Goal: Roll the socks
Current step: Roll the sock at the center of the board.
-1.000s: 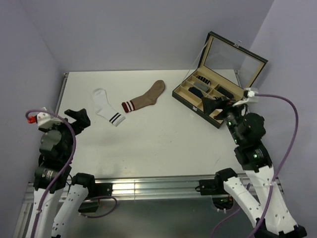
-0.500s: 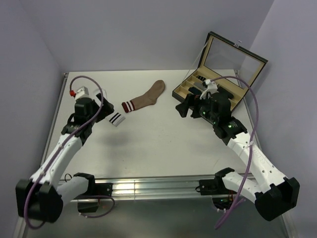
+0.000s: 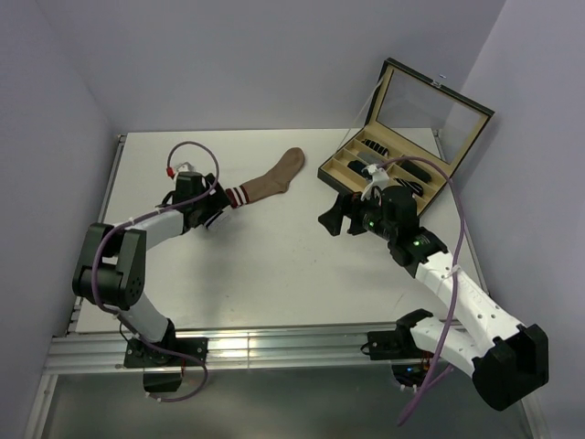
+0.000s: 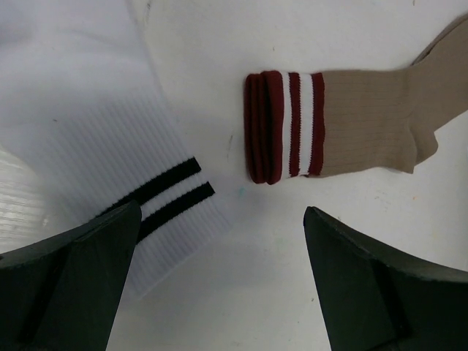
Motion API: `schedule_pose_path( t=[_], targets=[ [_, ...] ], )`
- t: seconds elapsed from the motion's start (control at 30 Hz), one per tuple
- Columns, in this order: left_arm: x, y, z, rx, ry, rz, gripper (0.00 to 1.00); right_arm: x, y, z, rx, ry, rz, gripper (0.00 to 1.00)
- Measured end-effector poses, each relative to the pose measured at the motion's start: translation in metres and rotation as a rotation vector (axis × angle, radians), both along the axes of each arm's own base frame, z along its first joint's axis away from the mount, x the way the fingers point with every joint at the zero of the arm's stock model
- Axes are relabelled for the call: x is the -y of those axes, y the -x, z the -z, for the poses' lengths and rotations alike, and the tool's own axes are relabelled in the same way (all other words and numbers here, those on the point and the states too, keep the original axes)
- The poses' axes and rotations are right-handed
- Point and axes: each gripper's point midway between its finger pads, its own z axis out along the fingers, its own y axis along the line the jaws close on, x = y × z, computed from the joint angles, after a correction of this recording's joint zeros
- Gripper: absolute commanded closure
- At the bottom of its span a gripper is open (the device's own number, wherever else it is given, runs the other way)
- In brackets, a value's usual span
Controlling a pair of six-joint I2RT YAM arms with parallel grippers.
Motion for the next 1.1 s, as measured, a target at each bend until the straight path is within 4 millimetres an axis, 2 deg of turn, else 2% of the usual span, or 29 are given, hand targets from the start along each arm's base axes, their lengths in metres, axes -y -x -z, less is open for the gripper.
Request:
schedule_pose_path(
  t=[0.2, 0.43, 0.6, 0.73, 0.83, 0.9, 1.0, 1.1],
  targets=[
    [0.030, 0.016, 0.013, -0.018, 0.008, 0.064, 0.01, -0.002, 0.001, -0.006, 0.026, -0.017, -0.014, 0.00],
    [0.088, 0.043, 0.016, 0.015, 0.032, 0.201, 0.01, -0.003, 0.001, -0.007, 0.031, -0.018, -0.018, 0.00],
    [0.133, 0.079, 0.015, 0.008, 0.042, 0.322, 0.01, -0.002, 0.002, -0.010, 0.045, -0.012, -0.020, 0.00],
    [0.161, 0.118, 0.016, -0.015, -0.022, 0.418, 0.00, -0.001, 0.002, -0.011, 0.055, -0.004, -0.014, 0.00],
    [0.166, 0.146, 0.013, -0.024, -0.121, 0.480, 0.02, -0.001, 0.003, -0.012, 0.064, -0.001, -0.012, 0.00],
    [0.160, 0.155, 0.004, -0.001, -0.190, 0.498, 0.03, -0.001, 0.004, -0.014, 0.070, -0.002, -0.014, 0.00],
    [0.147, 0.151, -0.012, 0.058, -0.268, 0.488, 0.06, -0.002, 0.006, -0.017, 0.082, -0.003, -0.017, 0.00],
    [0.136, 0.145, -0.018, 0.096, -0.339, 0.481, 0.11, -0.003, 0.007, -0.019, 0.088, -0.003, -0.020, 0.00]
  ],
)
